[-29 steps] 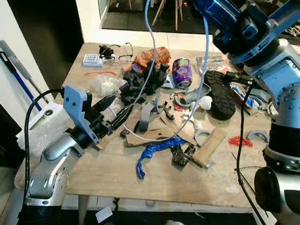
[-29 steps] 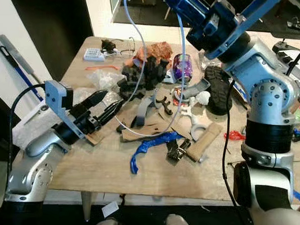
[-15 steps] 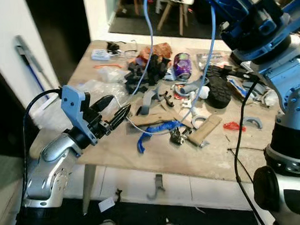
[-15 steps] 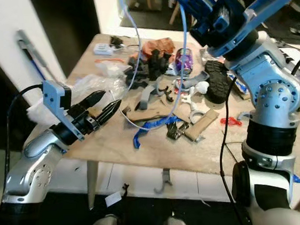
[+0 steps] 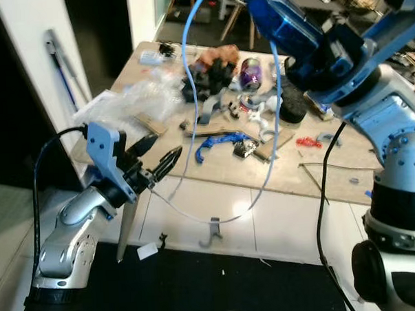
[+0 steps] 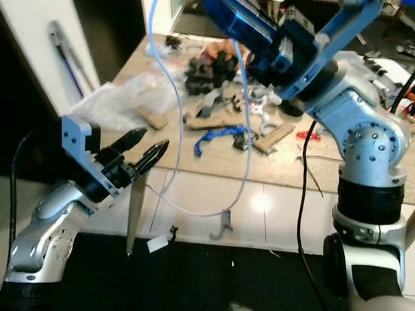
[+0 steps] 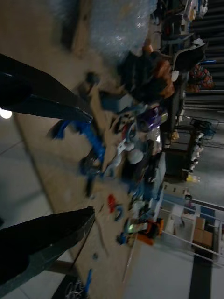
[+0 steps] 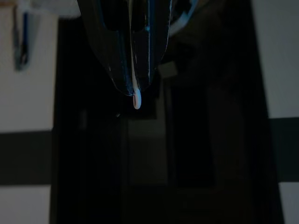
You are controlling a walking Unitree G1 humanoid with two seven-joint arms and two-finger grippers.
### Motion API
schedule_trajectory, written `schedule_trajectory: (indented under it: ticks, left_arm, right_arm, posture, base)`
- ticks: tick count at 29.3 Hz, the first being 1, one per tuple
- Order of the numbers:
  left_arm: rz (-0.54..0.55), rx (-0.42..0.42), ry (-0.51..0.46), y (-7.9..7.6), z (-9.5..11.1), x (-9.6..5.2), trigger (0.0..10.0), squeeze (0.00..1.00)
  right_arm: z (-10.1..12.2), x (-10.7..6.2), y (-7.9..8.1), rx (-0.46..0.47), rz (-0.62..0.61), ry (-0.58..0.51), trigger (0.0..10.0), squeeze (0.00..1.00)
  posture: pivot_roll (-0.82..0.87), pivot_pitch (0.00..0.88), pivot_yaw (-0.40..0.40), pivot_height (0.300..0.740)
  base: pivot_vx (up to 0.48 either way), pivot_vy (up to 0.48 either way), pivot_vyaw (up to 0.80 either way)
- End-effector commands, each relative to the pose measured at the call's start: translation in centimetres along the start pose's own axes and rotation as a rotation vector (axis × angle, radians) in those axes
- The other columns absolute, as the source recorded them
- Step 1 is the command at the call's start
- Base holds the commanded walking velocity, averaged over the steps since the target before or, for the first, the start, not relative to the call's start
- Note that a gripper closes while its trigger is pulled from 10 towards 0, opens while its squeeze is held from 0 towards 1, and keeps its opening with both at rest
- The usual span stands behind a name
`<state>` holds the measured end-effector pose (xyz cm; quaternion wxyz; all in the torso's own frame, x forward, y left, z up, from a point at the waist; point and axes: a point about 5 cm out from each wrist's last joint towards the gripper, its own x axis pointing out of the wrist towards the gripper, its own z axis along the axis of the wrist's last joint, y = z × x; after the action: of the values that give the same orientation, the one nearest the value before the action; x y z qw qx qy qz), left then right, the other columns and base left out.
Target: Picking trash to rubbish bin
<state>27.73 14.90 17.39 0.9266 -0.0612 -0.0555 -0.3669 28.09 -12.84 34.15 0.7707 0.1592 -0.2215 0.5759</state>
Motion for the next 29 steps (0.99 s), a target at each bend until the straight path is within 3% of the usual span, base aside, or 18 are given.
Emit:
schedule_trajectory:
  ticks: [1, 3, 7, 9, 15, 17, 20, 23, 24, 26, 27, 29]
  left_arm:
    - [-0.027, 0.008, 0.019, -0.3, -0.2, -0.2, 10.0, 0.00]
    - [-0.052, 0.029, 0.078, -0.1, -1.1, -1.0, 10.0, 0.00]
    - [-0.069, 0.047, 0.132, 0.1, -1.8, -1.9, 10.0, 0.00]
    - [-0.067, 0.063, 0.179, 0.7, -2.4, -3.1, 10.0, 0.00]
    - [-0.054, 0.081, 0.231, 1.4, -2.9, -4.2, 10.0, 0.00]
    - [-0.069, 0.084, 0.272, 1.4, -3.5, -4.8, 10.0, 0.00]
    - [-0.077, 0.086, 0.279, 1.1, -4.1, -4.8, 10.0, 0.00]
    - [-0.069, 0.087, 0.266, 1.1, -4.1, -4.6, 10.0, 0.00]
    - [-0.057, 0.091, 0.243, 1.1, -4.0, -4.3, 10.0, 0.00]
    - [-0.048, 0.095, 0.227, 1.1, -3.9, -4.1, 10.0, 0.00]
    - [-0.021, 0.089, 0.185, 1.3, -3.7, -3.4, 10.0, 0.00]
    - [-0.012, 0.083, 0.169, 1.3, -3.6, -3.1, 10.0, 0.00]
  right_arm:
    - [-1.2, -0.8, -0.1, 0.010, -0.037, 0.059, 0.0, 0.00]
    - [-3.3, -1.7, -0.7, 0.048, -0.100, 0.114, 0.0, 0.00]
    - [-4.6, -2.5, -1.0, 0.083, -0.161, 0.143, 0.0, 0.00]
    - [-6.0, -3.3, -1.2, 0.129, -0.241, 0.143, 0.0, 0.00]
    - [-7.5, -4.5, -1.8, 0.169, -0.344, 0.140, 0.0, 0.00]
    - [-8.5, -5.5, -2.8, 0.181, -0.430, 0.152, 0.0, 0.00]
    - [-9.8, -6.3, -3.6, 0.192, -0.540, 0.161, 0.0, 0.00]
    - [-10.3, -6.5, -3.6, 0.192, -0.569, 0.168, 0.0, 0.00]
    - [-10.7, -6.8, -3.7, 0.185, -0.601, 0.180, 0.7, 0.00]
    - [-11.0, -7.0, -3.7, 0.179, -0.623, 0.188, 0.7, 0.00]
    - [-11.9, -7.6, -3.6, 0.170, -0.680, 0.202, 10.0, 0.00]
    - [-12.2, -7.8, -3.4, 0.168, -0.693, 0.206, 10.0, 0.00]
  posture:
    - [0.01, 0.000, -0.058, 0.740]
    - [0.01, 0.000, -0.060, 0.740]
    - [0.01, 0.000, -0.060, 0.740]
    - [0.00, 0.000, -0.051, 0.740]
    - [0.01, 0.000, -0.055, 0.740]
    - [0.01, 0.000, -0.055, 0.740]
    - [0.01, 0.000, -0.058, 0.740]
    - [0.01, 0.000, -0.057, 0.740]
    - [0.01, 0.000, -0.057, 0.740]
    - [0.01, 0.000, -0.057, 0.740]
    - [0.00, 0.000, -0.047, 0.740]
    - [0.00, 0.000, -0.047, 0.740]
  base:
    - [-0.379, 0.000, 0.00]
    - [-0.337, 0.000, 0.00]
    - [-0.323, 0.000, 0.00]
    - [-0.120, 0.000, 0.00]
    - [-0.123, 0.000, 0.00]
    - [0.000, 0.000, 0.00]
    - [0.000, 0.000, 0.00]
    - [0.000, 0.000, 0.00]
    - [0.000, 0.000, 0.00]
    - [0.000, 0.000, 0.00]
    - [0.000, 0.000, 0.00]
    - [0.000, 0.000, 0.00]
